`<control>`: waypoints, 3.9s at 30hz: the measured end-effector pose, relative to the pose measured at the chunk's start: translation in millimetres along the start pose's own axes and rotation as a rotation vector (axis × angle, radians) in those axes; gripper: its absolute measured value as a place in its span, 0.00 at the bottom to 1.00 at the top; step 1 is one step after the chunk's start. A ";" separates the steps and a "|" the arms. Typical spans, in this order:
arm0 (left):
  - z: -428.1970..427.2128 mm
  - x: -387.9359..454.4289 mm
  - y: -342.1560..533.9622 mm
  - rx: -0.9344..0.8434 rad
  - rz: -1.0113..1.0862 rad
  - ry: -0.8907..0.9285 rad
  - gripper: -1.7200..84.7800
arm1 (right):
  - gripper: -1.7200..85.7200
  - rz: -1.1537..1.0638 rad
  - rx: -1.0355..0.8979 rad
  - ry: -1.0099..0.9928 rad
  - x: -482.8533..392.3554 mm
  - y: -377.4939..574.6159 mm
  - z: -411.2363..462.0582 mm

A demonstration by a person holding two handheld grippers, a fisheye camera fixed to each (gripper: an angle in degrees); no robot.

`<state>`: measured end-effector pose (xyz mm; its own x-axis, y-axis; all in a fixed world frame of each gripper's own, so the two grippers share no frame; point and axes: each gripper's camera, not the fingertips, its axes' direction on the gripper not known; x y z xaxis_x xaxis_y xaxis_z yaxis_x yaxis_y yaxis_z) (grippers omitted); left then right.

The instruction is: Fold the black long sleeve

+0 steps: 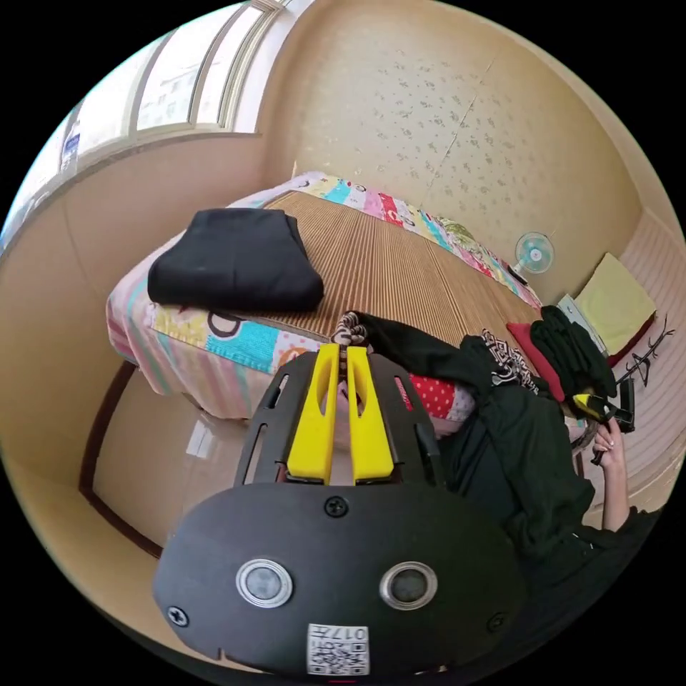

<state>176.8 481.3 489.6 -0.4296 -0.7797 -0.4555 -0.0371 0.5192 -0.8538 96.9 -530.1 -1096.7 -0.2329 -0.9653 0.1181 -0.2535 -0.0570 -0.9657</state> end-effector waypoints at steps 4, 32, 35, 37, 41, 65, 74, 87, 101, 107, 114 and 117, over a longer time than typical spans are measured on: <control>-29.1 3.6 14.5 0.062 0.010 -0.178 0.02 | 0.11 -0.060 -0.087 -0.028 -16.1 -4.6 33.0; -33.9 228.4 85.8 0.038 0.479 0.366 0.13 | 0.07 0.107 0.411 -0.018 35.3 -133.6 -75.5; -0.4 211.7 99.4 -0.083 0.341 0.520 0.15 | 0.05 0.337 0.293 0.070 131.1 -77.3 -65.6; 10.2 205.9 97.5 -0.128 0.276 0.594 0.16 | 0.04 0.443 0.224 0.087 174.7 -50.6 -57.1; 6.9 202.5 81.8 -0.162 0.242 0.556 0.18 | 0.07 0.474 0.243 -0.076 218.4 -28.2 -75.1; -42.6 105.0 -54.7 -0.176 0.142 1.232 0.07 | 0.06 0.065 0.179 -0.828 228.9 40.5 -216.7; 25.1 95.5 -113.6 -0.275 -0.053 0.905 0.22 | 0.15 0.381 0.228 -0.329 267.5 -11.1 -226.8; 11.6 72.9 -88.0 -0.249 -0.215 1.030 0.13 | 0.16 0.470 0.211 -0.425 273.0 43.1 -236.0; -49.6 29.7 -46.4 -0.156 -0.223 1.137 0.03 | 0.12 0.549 0.176 -0.465 265.9 67.7 -211.3; -70.2 30.0 -17.8 -0.171 -0.190 1.118 0.03 | 0.05 0.393 0.285 -0.447 223.2 94.2 -235.1; -153.0 28.2 -8.2 0.066 -0.003 1.396 0.02 | 0.04 -0.120 0.414 -0.669 131.3 139.6 -328.4; -204.4 17.7 -1.0 0.180 0.132 1.474 0.02 | 0.04 -0.407 0.387 -0.835 90.0 165.4 -365.9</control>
<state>-15.2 538.5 534.0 -0.9279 0.3713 0.0345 0.1355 0.4217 -0.8965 -309.6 -533.1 -1161.1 0.5737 -0.7152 0.3991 0.1895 -0.3581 -0.9142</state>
